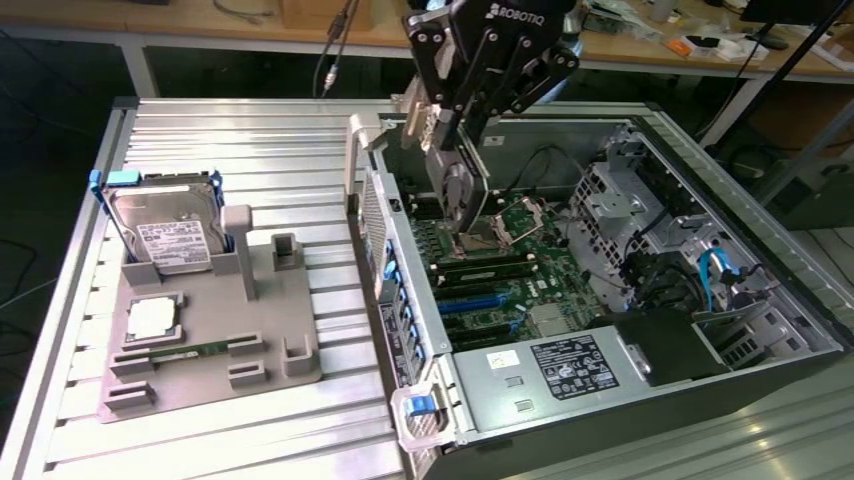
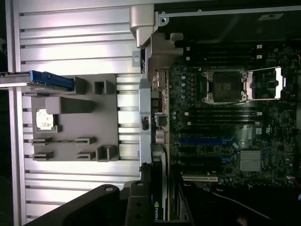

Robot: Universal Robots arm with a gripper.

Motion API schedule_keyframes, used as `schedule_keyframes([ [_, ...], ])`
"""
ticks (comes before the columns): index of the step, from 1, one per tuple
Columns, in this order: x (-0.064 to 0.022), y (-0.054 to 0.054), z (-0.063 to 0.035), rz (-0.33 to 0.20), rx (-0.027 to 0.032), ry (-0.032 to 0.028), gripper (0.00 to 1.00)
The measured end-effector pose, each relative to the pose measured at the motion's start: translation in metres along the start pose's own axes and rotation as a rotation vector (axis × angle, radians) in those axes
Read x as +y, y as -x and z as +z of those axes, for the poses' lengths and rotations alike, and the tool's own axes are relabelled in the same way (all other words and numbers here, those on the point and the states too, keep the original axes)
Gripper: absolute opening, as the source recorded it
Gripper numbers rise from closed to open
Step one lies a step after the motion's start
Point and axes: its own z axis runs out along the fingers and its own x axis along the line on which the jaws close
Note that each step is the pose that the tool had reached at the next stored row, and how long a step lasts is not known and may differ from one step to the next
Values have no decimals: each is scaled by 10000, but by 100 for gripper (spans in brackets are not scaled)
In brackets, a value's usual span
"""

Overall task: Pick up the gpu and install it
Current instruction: 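Pick up the gpu and move the gpu toward the slot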

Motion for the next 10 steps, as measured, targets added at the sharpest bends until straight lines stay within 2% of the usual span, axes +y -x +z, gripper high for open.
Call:
schedule_keyframes([
  [4,2,104,-10,15,-3,-125,27],
  [10,3,235,-24,52,-10,-406,27],
])
